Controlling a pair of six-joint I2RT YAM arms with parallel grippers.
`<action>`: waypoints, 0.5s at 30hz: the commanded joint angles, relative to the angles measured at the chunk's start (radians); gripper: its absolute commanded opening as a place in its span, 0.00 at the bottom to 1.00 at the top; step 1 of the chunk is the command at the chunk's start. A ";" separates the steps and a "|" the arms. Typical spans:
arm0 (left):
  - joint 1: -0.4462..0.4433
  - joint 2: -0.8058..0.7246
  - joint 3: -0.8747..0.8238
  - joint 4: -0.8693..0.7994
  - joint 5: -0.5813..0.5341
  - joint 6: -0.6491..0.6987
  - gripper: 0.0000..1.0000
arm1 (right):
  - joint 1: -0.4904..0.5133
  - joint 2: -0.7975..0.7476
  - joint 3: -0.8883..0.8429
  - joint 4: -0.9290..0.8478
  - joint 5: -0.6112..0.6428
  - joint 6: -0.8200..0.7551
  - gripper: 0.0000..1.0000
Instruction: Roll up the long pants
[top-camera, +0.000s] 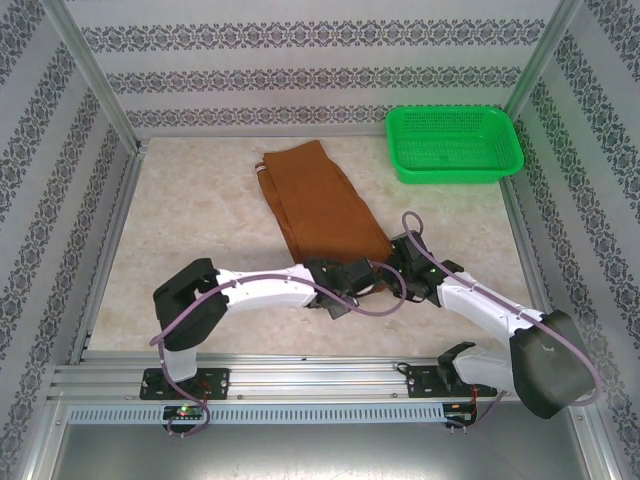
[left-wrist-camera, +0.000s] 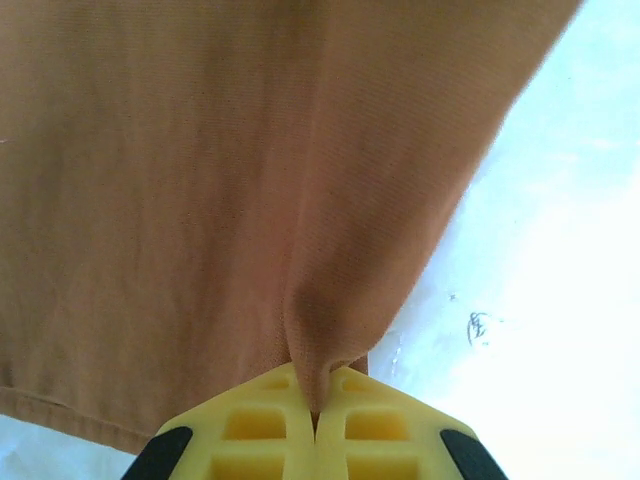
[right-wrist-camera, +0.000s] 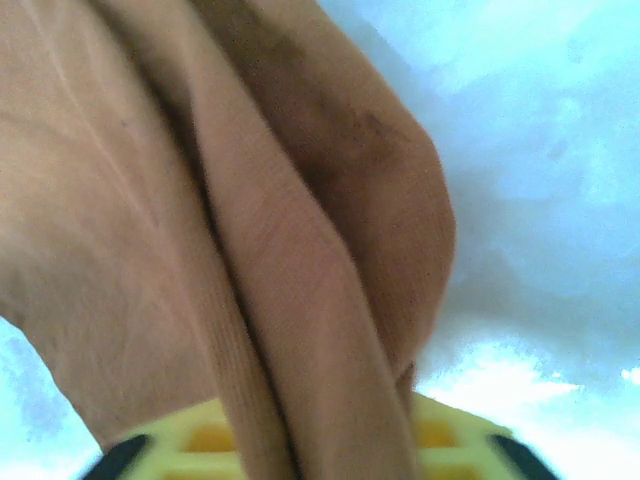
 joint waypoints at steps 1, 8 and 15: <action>0.022 -0.055 0.034 -0.158 0.096 -0.039 0.00 | -0.032 0.001 0.081 -0.058 0.003 -0.087 0.68; 0.084 -0.070 0.079 -0.147 0.356 -0.093 0.00 | -0.055 0.004 0.157 -0.107 0.017 -0.134 0.98; 0.179 -0.095 0.053 -0.101 0.628 -0.211 0.00 | -0.096 -0.074 0.137 -0.158 0.041 -0.124 0.98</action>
